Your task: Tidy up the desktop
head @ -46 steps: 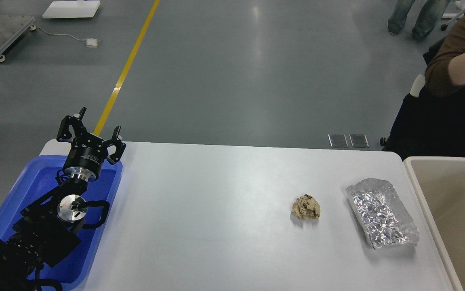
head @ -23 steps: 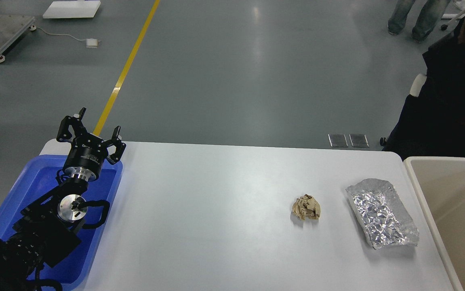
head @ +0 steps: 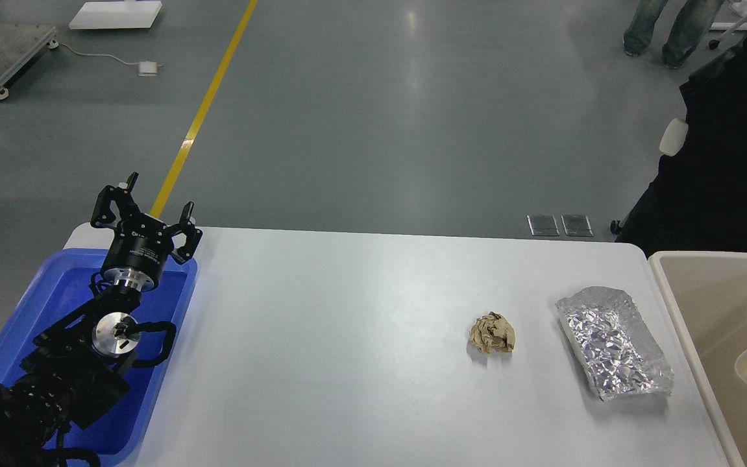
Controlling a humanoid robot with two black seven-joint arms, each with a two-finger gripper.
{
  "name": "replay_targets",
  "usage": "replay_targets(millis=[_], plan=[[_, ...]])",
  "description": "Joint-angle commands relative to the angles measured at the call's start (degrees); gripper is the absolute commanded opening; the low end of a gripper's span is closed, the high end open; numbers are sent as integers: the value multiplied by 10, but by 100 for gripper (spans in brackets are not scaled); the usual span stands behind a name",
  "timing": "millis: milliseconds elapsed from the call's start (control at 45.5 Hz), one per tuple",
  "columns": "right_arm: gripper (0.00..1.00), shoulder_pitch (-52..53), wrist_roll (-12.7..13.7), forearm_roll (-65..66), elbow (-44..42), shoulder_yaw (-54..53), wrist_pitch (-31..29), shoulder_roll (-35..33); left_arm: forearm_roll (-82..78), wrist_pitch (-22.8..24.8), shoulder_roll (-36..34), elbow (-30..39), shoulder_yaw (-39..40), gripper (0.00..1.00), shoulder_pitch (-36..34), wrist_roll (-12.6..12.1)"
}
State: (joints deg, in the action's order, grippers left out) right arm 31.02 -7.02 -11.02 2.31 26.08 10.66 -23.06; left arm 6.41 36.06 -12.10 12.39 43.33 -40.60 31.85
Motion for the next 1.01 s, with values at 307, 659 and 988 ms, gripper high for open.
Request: replay_targets(millis=[307,659,988], plan=[[100,40,-1,-1,-47,-12,8,32,0,0,0,0,0,100,0,1],[100,195,0,0,-48,-235,3,14,0,0,0,0,0,100,0,0],[100,350,1,-1,20,-333,-70,-51,0,0,0,0,0,100,0,1]])
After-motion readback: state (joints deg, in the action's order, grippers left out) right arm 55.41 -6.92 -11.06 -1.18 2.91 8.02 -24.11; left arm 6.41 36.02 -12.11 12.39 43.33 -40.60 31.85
